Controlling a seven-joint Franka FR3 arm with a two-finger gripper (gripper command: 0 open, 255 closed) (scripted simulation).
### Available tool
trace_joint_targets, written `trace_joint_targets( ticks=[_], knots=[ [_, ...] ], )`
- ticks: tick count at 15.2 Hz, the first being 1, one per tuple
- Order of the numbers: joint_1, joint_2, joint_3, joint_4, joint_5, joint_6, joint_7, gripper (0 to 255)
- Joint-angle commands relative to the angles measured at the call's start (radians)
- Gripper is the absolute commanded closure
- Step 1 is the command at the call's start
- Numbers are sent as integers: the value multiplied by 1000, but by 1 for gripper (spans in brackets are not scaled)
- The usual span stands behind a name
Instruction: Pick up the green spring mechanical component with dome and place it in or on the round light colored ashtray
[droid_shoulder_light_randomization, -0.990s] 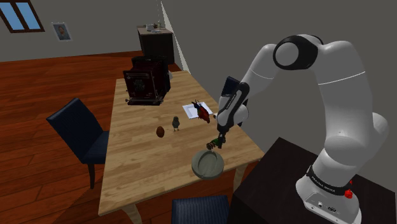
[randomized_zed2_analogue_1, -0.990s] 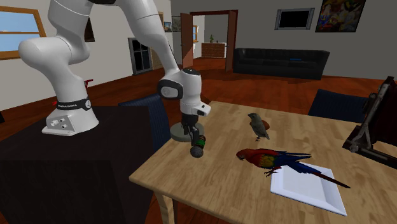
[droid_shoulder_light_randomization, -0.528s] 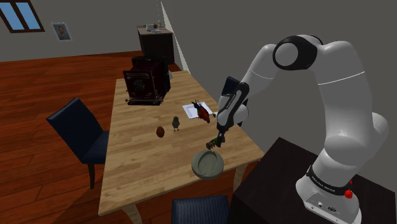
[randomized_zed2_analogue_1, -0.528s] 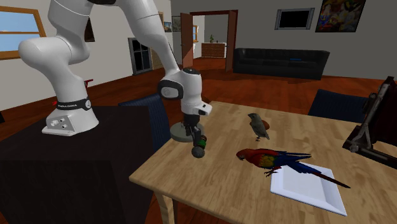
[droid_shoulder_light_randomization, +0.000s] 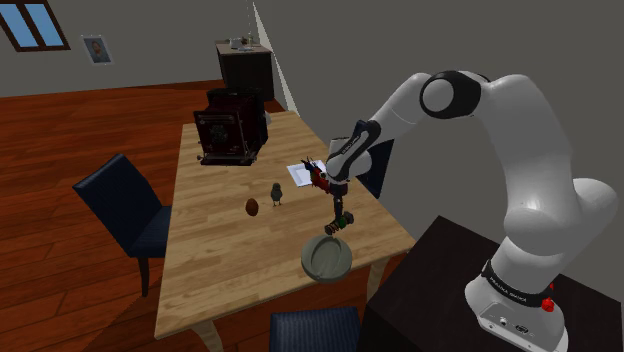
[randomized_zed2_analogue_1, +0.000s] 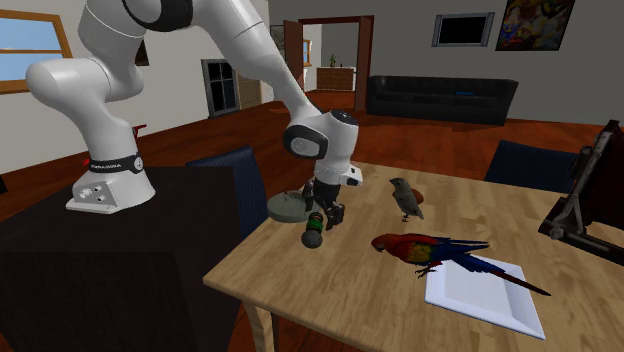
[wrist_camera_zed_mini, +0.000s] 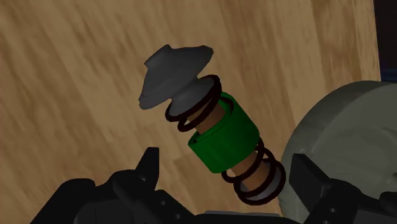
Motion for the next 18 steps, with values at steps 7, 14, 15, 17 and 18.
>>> trace_joint_targets(
  ticks=[7, 14, 15, 17, 18],
  knots=[
    [2, 132, 12, 133, -25, -100, -88, 0],
    [3, 138, 11, 134, -26, -95, -88, 0],
    [3, 138, 11, 134, -26, -95, -88, 0],
    [3, 138, 11, 134, -26, -95, -88, 255],
    [3, 138, 11, 134, -26, -95, -88, 255]
  ],
)
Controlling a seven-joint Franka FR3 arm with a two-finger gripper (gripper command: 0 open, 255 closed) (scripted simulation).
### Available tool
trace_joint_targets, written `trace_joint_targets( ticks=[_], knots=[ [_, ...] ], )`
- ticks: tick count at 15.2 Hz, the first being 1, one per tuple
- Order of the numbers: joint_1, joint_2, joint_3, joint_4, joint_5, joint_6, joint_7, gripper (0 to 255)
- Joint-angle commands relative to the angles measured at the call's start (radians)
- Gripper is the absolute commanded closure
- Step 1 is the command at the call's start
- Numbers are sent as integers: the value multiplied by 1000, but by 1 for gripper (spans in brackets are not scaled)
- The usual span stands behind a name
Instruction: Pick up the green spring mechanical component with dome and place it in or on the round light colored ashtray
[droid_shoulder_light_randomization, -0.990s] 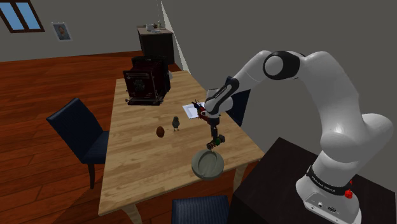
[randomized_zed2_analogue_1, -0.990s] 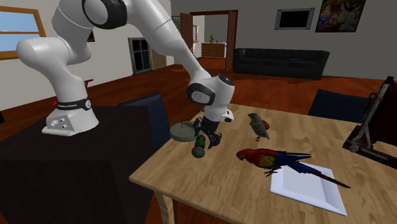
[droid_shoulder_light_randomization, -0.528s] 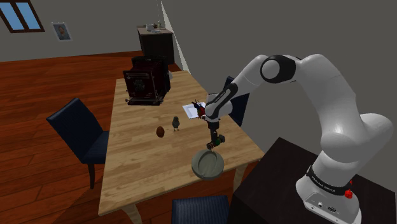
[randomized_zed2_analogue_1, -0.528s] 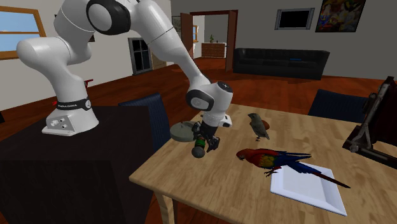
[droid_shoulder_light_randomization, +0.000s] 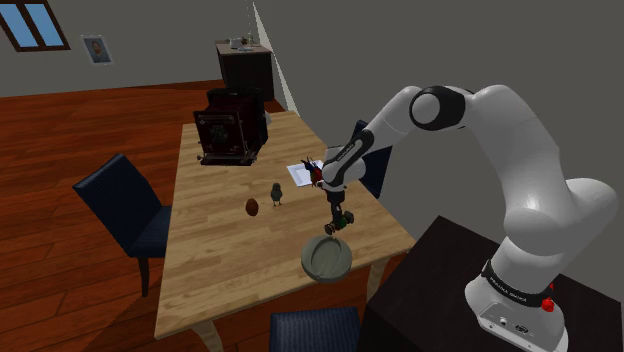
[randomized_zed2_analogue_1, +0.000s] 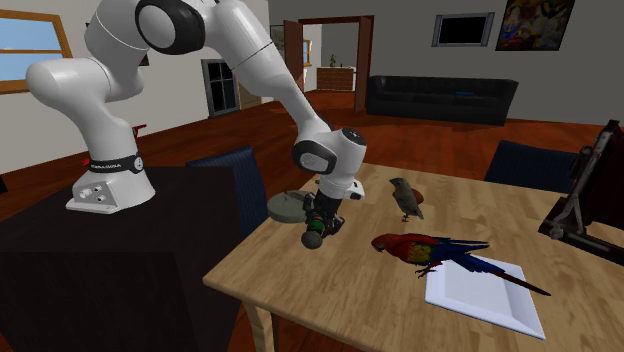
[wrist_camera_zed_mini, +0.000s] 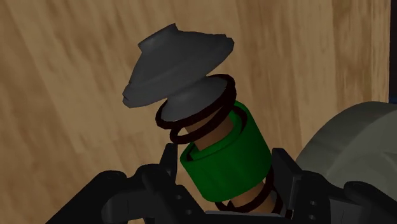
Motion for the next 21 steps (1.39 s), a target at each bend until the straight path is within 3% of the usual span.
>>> trace_joint_targets(
  ticks=[1, 7, 21],
  knots=[
    [1, 4, 0, 1, 0, 7, 0, 255],
    [1, 4, 0, 0, 0, 7, 1, 255],
    [-24, -164, 29, -76, 24, -83, 7, 255]
  ],
)
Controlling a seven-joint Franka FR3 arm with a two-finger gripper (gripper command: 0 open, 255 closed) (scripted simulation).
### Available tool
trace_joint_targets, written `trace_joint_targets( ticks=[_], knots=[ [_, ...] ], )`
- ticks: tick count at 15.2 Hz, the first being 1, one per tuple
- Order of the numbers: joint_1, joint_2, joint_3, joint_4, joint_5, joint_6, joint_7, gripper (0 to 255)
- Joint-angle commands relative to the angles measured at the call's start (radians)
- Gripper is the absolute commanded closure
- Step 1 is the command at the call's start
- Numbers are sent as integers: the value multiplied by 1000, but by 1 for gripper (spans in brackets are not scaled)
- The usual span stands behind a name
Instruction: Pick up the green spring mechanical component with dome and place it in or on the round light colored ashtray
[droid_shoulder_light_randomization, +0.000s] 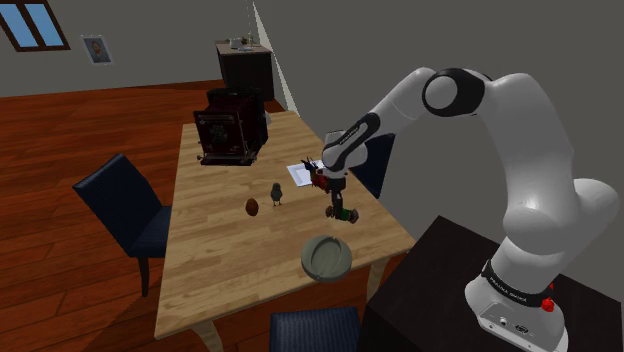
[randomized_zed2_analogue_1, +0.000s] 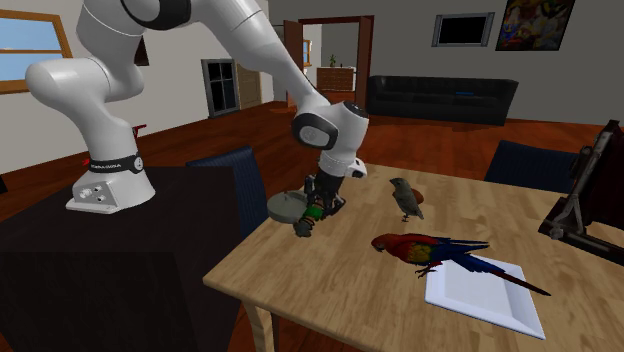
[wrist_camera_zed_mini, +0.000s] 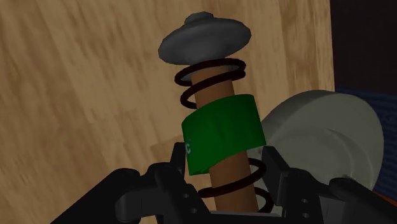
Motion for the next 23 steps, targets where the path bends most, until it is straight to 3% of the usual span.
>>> trace_joint_targets(
  ticks=[1, 6, 16, 20, 23],
  knots=[
    [-4, -27, 5, -13, 4, -15, 1, 255],
    [-12, -80, 15, -28, 14, -52, 2, 255],
    [98, -184, 93, -261, 63, 107, 156, 255],
    [151, -205, 124, -318, 81, 158, 223, 255],
    [160, -167, 113, -309, 70, 186, 224, 255]
  ],
)
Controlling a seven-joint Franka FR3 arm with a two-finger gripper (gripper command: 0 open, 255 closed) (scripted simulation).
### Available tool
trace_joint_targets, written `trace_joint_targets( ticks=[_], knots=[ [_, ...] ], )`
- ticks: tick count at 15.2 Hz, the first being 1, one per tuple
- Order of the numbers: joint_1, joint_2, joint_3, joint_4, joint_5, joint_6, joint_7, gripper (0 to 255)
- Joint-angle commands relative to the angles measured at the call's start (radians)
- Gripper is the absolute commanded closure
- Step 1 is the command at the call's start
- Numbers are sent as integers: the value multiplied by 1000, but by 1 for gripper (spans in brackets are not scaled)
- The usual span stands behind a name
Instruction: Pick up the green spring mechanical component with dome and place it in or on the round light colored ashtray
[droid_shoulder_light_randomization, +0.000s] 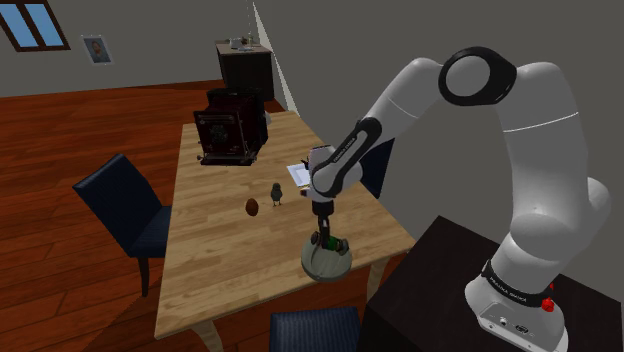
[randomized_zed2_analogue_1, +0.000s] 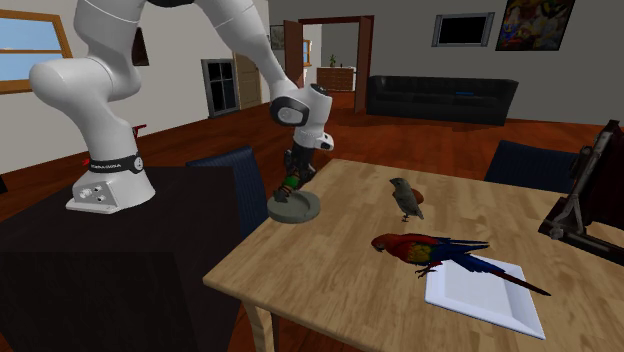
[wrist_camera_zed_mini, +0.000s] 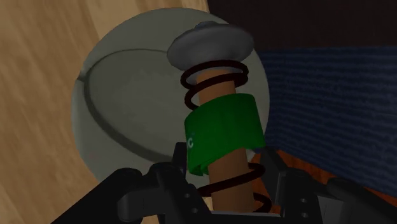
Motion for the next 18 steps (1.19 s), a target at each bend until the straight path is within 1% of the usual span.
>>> trace_joint_targets(
  ticks=[1, 10, 18],
  knots=[
    [7, 23, -6, 5, -6, 19, 2, 255],
    [34, 138, -39, 46, -33, 92, 1, 255],
    [34, 138, -39, 46, -33, 92, 1, 255]
  ],
)
